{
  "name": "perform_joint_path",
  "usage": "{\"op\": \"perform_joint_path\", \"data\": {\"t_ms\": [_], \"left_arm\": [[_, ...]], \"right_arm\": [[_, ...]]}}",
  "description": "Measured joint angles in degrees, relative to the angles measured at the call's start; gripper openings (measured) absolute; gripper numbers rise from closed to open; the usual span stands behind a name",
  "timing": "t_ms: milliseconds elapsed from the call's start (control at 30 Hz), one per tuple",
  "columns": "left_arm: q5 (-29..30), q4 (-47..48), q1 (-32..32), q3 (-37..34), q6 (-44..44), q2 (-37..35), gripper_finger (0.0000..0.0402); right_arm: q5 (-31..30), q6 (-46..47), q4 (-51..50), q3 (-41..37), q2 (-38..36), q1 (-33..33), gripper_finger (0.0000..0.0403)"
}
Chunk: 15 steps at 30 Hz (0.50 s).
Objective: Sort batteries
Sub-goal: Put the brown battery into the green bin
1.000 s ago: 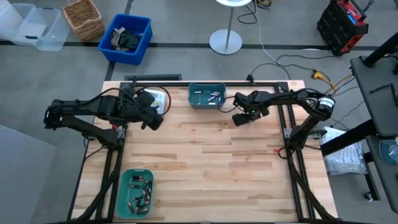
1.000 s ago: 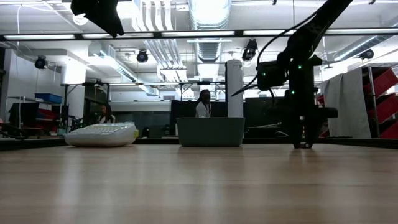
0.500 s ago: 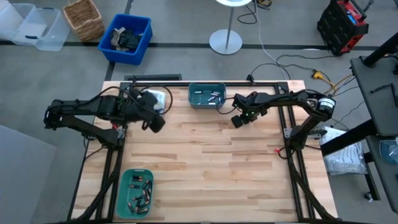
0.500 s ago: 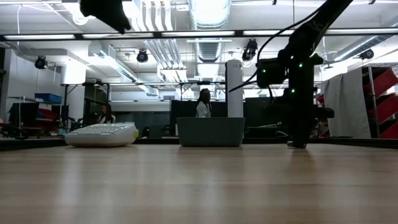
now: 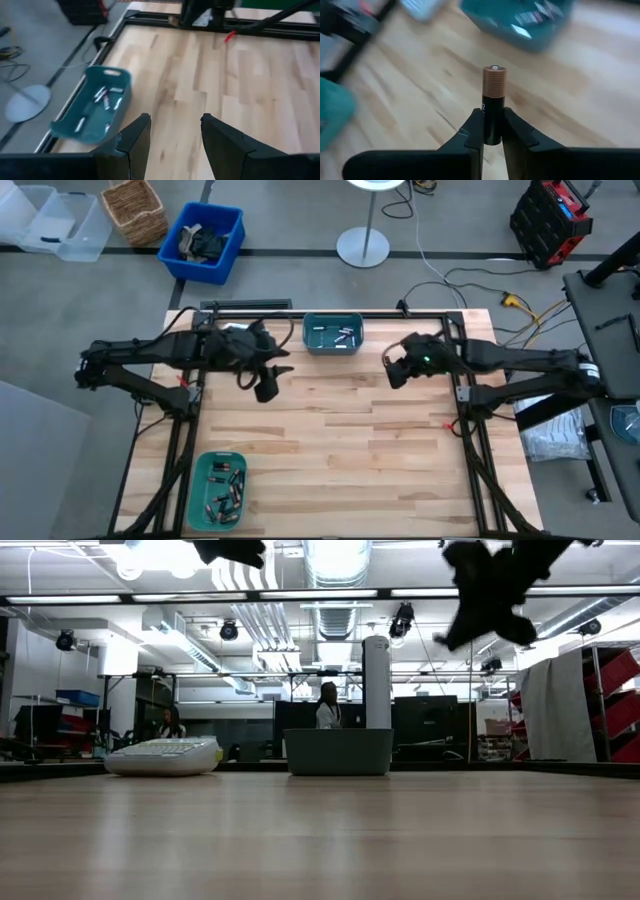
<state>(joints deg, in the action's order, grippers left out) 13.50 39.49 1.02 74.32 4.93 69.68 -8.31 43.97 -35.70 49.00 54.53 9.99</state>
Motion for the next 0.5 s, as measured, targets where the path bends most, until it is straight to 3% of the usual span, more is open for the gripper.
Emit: {"op": "perform_joint_path", "data": {"t_ms": [100, 200, 500], "left_arm": [[-5.6, -3.1, 2.0, 0.0, -1.6, 2.1, 0.0155], [-9.7, -4.4, 3.4, 0.0, -1.7, 3.8, 0.0155], [-13.4, -8.7, 3.7, 0.0, -2.3, 6.6, 0.0155]], "right_arm": [[-4.6, -1.7, 2.8, 2.2, 0.2, -3.7, 0.0034], [-5.3, -7.0, 3.2, 5.6, 3.6, -5.8, 0.0034], [-4.6, -30.9, 3.1, 21.2, 19.0, -7.9, 0.0034]]}}
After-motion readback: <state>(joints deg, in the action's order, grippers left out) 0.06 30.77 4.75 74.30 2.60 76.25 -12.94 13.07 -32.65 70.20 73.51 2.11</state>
